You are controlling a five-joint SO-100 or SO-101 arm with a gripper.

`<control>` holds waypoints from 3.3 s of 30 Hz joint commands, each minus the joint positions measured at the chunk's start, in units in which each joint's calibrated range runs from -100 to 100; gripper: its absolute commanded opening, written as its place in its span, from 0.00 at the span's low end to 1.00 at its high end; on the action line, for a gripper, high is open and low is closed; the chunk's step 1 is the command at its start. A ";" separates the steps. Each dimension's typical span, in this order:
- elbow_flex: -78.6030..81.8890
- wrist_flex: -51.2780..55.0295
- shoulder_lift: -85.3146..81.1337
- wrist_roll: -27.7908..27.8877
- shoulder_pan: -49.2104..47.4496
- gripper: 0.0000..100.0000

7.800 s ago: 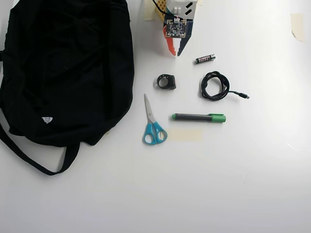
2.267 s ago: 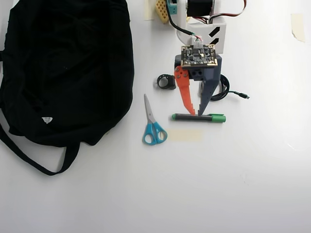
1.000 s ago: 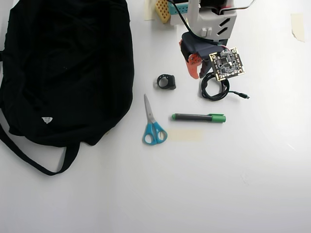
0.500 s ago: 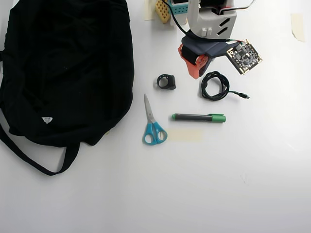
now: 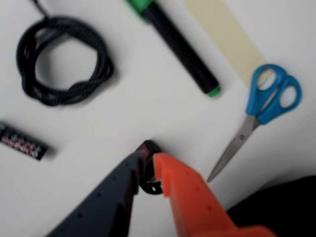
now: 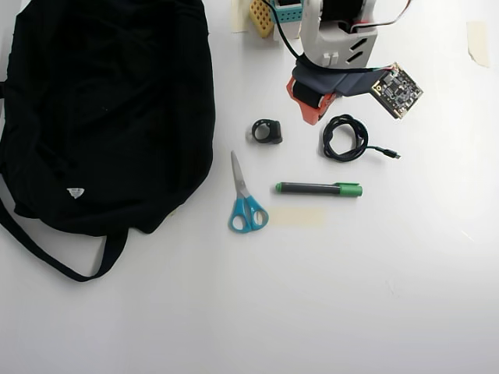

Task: Put the green marker into the black bag

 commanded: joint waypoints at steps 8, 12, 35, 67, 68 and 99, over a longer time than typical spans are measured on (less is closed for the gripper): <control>-1.17 -4.95 1.37 3.45 0.08 0.09; -3.23 -4.95 4.94 4.29 0.23 0.20; -23.63 3.15 23.86 9.74 1.95 0.24; -31.45 7.88 31.08 14.93 -6.72 0.37; -32.52 7.88 32.16 14.77 -6.65 0.37; -44.20 6.85 49.17 19.18 -2.54 0.32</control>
